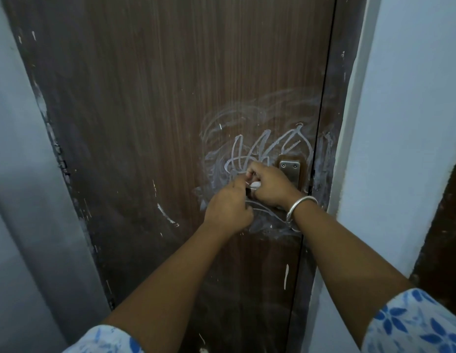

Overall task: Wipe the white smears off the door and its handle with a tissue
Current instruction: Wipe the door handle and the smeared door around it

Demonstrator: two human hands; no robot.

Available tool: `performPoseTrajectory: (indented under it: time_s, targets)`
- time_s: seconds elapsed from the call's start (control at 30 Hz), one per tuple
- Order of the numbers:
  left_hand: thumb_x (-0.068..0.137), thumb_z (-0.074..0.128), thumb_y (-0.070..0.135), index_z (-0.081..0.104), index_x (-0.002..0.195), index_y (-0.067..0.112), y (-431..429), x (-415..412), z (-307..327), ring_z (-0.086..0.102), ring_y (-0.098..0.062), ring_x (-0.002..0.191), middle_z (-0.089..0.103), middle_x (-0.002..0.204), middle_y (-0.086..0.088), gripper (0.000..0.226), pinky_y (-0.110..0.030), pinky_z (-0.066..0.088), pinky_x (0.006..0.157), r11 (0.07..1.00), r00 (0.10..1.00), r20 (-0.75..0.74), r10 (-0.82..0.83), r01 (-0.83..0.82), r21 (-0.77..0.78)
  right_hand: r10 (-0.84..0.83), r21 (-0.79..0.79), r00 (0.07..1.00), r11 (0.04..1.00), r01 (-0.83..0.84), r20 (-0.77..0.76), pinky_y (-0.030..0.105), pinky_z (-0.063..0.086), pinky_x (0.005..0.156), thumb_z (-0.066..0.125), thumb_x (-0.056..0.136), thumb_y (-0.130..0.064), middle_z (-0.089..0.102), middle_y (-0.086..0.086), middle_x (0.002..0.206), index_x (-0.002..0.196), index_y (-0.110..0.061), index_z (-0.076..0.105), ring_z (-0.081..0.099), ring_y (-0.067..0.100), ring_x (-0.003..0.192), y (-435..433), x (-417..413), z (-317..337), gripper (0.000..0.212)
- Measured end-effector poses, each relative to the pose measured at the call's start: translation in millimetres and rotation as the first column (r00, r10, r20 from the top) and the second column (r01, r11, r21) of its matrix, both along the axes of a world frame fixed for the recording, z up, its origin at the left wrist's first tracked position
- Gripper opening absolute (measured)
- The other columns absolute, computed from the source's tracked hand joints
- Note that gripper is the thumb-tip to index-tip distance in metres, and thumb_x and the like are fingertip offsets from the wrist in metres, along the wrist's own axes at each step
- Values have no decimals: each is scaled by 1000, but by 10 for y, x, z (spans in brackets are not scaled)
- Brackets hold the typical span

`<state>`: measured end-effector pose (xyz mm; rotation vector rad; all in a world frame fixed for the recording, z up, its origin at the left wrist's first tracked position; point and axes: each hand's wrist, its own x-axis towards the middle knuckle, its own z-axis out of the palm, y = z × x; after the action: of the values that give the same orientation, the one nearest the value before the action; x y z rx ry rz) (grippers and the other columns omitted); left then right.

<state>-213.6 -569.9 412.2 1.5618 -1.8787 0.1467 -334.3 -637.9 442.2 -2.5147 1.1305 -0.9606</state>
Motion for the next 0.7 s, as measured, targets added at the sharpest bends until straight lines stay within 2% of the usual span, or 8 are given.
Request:
performPoseTrajectory:
  time_s: [0.13, 0.2, 0.27, 0.33, 0.47, 0.57, 0.63, 0.7]
  targets:
    - [75, 60, 18, 29, 137, 12, 70, -1, 44, 56, -30, 100, 49, 125, -11, 69, -39, 48, 74, 994, 985, 170, -7, -11, 105, -166, -225, 963, 967, 117, -214, 32, 41, 60, 60, 80, -16, 63, 10, 87, 98, -12, 49, 58, 29, 79, 66, 93, -54, 21]
    - [74, 62, 23, 33, 131, 10, 112, -1, 52, 54, -32, 102, 46, 126, -10, 66, -43, 49, 76, 990, 970, 241, -23, -11, 142, -267, -367, 924, 917, 157, -272, 35, 45, 70, 55, 83, -24, 65, 8, 92, 105, -14, 52, 59, 30, 88, 108, 132, -98, 24]
    - [72, 64, 25, 34, 128, 11, 138, -2, 61, 53, -32, 105, 42, 129, -7, 65, -47, 49, 77, 985, 955, 296, -25, -27, 169, -380, -501, 862, 847, 178, -336, 38, 42, 81, 51, 86, -34, 67, 4, 94, 107, -21, 56, 58, 28, 93, 146, 74, -101, 25]
    - [70, 65, 25, 32, 132, 13, 144, -4, 70, 53, -32, 107, 38, 133, -5, 71, -48, 50, 78, 981, 945, 326, -19, -45, 187, -421, -560, 810, 816, 142, -408, 37, 40, 81, 48, 88, -42, 67, 5, 92, 107, -23, 59, 57, 27, 92, 154, -76, -66, 29]
    - [70, 66, 30, 26, 138, 14, 111, -7, 86, 50, -32, 114, 36, 137, -5, 80, -50, 49, 85, 977, 942, 334, -30, -44, 210, -341, -460, 774, 885, 73, -534, 37, 39, 86, 44, 91, -48, 65, 10, 95, 108, -15, 59, 54, 28, 89, 144, -333, -19, 41]
    - [70, 65, 30, 25, 139, 13, 95, 0, 69, 51, -33, 113, 35, 138, -6, 82, -48, 50, 84, 977, 939, 344, -33, -43, 211, -237, -293, 885, 948, 121, -400, 35, 42, 77, 45, 93, -35, 67, 12, 93, 97, -13, 64, 57, 28, 84, 156, -411, 47, 29]
    - [70, 66, 31, 24, 140, 13, 91, 3, 55, 50, -32, 114, 33, 139, -6, 83, -46, 50, 84, 977, 942, 333, -37, -36, 210, -225, -188, 914, 968, 169, -337, 34, 47, 75, 50, 90, -23, 67, 10, 98, 100, -17, 63, 59, 27, 87, 172, -436, 100, 18]
    - [70, 65, 31, 24, 141, 14, 86, 7, 58, 48, -31, 117, 33, 141, -6, 84, -46, 49, 87, 977, 951, 307, -48, -19, 211, -249, -191, 919, 962, 197, -306, 31, 47, 69, 55, 87, -15, 65, 10, 98, 102, -19, 60, 60, 27, 86, 191, -438, 111, 17]
